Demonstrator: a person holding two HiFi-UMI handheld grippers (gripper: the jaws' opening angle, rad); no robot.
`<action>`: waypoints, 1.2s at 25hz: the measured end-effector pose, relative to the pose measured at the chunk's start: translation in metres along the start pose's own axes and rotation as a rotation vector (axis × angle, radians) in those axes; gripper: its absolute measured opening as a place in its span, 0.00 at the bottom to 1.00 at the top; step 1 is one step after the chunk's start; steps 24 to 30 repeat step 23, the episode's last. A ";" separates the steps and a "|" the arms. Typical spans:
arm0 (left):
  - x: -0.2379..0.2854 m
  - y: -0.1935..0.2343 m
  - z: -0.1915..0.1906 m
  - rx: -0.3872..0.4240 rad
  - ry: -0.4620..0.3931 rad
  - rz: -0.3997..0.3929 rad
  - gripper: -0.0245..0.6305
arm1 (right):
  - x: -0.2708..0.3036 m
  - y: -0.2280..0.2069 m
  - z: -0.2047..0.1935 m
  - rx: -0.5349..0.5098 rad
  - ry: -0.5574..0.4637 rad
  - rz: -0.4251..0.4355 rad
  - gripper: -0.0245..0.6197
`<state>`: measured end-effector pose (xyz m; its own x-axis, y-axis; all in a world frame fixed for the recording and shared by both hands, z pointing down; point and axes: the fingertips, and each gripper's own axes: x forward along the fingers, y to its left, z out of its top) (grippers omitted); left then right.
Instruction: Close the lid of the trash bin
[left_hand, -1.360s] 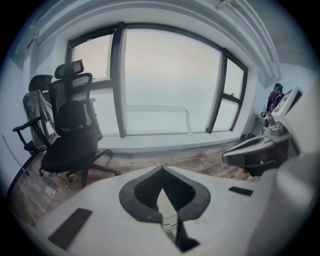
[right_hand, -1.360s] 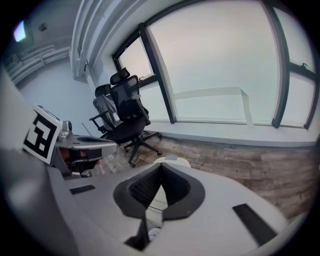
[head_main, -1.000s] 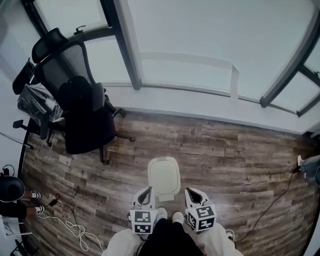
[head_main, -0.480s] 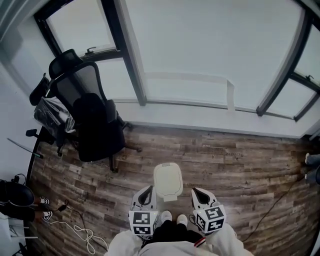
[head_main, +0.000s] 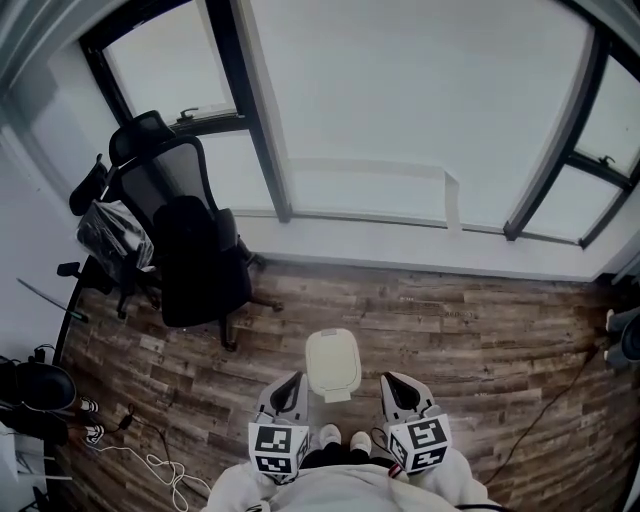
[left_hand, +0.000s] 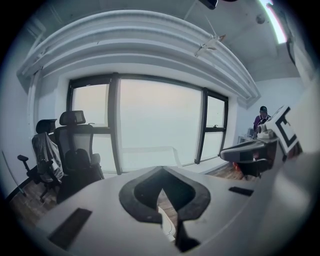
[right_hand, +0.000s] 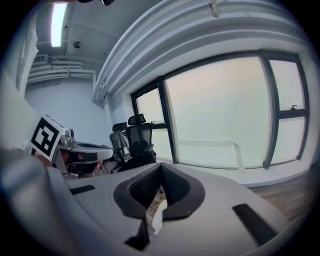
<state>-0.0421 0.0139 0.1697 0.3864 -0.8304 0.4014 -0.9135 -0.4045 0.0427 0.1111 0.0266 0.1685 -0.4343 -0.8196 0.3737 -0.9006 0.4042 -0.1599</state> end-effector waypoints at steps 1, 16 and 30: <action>-0.001 0.001 0.001 -0.001 -0.005 0.003 0.04 | 0.000 0.000 0.002 0.002 -0.005 -0.002 0.07; 0.001 0.008 0.011 0.019 -0.031 0.011 0.04 | 0.005 0.002 -0.002 0.004 0.000 -0.017 0.07; 0.013 0.022 0.016 0.022 -0.038 0.005 0.04 | 0.020 0.003 0.002 0.005 0.003 -0.025 0.07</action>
